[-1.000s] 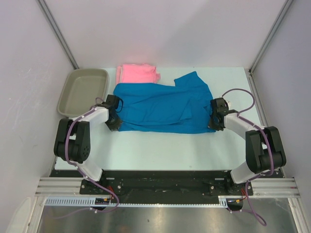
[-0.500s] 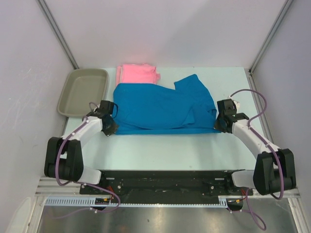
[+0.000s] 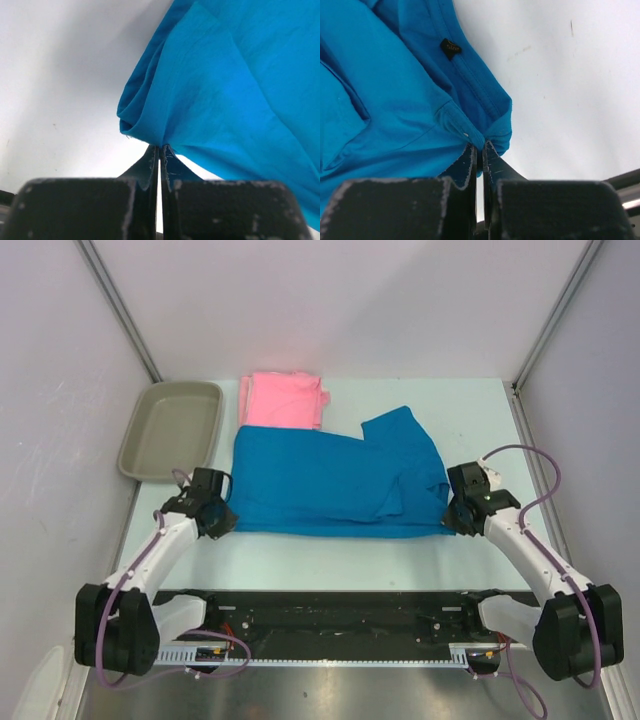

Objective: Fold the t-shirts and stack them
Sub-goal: Fold the tshirt

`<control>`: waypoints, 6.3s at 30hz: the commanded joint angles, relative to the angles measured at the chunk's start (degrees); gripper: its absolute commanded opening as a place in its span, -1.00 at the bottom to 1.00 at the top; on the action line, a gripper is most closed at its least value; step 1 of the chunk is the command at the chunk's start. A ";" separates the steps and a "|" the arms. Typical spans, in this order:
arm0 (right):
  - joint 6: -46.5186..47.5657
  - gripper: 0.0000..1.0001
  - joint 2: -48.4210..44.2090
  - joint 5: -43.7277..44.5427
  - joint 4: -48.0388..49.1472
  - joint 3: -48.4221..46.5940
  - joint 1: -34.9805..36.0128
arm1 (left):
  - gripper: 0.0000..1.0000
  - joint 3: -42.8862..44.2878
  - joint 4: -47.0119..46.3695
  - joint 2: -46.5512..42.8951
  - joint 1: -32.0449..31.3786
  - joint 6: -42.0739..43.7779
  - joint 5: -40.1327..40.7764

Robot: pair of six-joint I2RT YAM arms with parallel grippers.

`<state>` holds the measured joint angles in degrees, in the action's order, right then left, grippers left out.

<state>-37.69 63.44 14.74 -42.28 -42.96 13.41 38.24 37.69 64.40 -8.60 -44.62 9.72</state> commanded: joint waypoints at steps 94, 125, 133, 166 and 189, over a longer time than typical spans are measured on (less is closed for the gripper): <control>-7.57 -0.56 16.28 -2.70 12.84 -2.13 23.50 | 1.00 10.28 -3.50 11.97 -5.99 1.12 -4.97; -8.80 -0.44 18.91 -2.09 15.65 0.68 24.38 | 0.99 8.34 -4.12 11.71 -5.99 1.03 -5.06; -8.71 -1.00 17.25 -1.65 15.13 0.33 24.56 | 1.00 8.08 -4.47 12.06 -5.99 1.12 -5.14; 0.78 1.00 8.01 8.91 8.62 -6.79 15.26 | 1.00 6.06 -6.84 4.86 -7.30 6.38 -13.22; 8.60 0.98 31.04 -18.54 24.26 -24.89 -0.32 | 0.98 29.44 4.59 29.90 0.41 8.32 -0.76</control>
<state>-32.77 93.82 -5.45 -18.39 -65.04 8.91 68.20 39.77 95.00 -10.63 -34.74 4.49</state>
